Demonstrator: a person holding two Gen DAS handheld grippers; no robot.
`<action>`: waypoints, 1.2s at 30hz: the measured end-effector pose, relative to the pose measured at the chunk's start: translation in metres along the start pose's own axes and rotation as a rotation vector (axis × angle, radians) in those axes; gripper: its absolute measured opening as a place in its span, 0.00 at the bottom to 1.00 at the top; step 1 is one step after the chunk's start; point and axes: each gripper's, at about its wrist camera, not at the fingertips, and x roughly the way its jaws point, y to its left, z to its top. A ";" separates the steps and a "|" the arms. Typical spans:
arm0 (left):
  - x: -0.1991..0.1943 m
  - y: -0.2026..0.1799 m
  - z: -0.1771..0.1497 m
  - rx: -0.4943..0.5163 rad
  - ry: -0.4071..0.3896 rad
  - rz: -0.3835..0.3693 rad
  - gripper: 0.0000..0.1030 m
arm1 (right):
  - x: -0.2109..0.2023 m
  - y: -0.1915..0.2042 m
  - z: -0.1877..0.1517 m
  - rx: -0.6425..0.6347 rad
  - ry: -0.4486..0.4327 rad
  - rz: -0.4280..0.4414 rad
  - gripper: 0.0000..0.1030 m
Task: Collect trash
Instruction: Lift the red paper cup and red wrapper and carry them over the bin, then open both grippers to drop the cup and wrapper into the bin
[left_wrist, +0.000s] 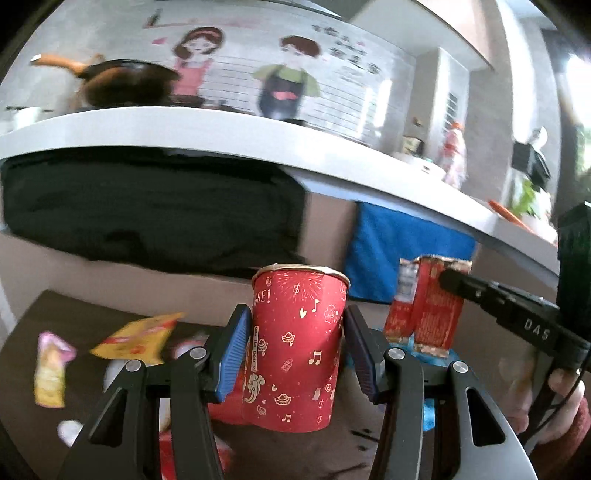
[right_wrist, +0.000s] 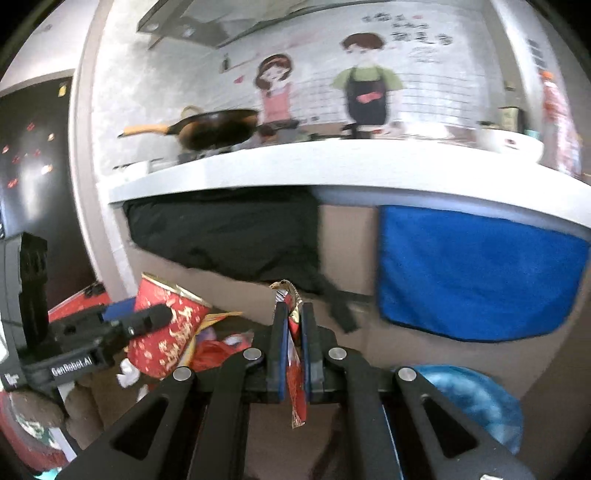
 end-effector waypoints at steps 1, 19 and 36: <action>0.008 -0.015 -0.001 0.011 0.009 -0.017 0.51 | -0.008 -0.012 -0.002 0.009 -0.012 -0.025 0.05; 0.123 -0.150 -0.040 0.161 0.165 -0.147 0.51 | -0.037 -0.169 -0.064 0.196 0.003 -0.235 0.05; 0.185 -0.150 -0.055 0.100 0.284 -0.193 0.51 | 0.001 -0.213 -0.098 0.313 0.054 -0.202 0.05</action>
